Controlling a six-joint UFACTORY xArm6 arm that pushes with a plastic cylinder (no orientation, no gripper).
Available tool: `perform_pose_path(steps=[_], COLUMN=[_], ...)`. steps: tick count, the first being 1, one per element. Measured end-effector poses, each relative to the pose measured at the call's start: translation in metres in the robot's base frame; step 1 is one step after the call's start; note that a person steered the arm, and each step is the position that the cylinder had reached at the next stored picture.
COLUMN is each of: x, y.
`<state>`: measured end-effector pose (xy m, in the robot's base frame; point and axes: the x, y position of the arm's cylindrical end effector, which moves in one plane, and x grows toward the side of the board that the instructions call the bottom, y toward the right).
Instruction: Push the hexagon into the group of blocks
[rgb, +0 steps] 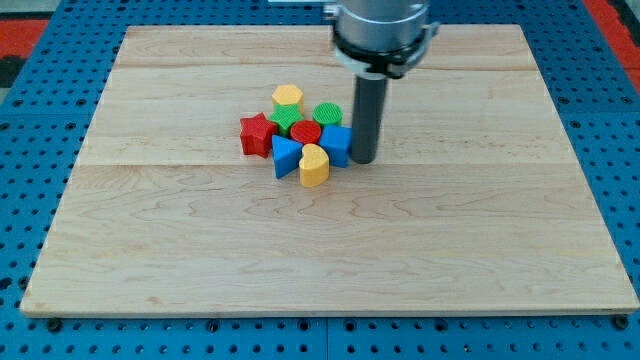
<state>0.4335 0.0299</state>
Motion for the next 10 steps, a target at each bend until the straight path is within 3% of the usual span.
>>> perform_pose_path(steps=[2, 3, 4, 5, 6, 7, 10], x=[-0.029, -0.071, -0.122, -0.136, -0.114, -0.102, -0.085], y=[0.035, 0.050, 0.010, -0.054, -0.101, -0.107, -0.082])
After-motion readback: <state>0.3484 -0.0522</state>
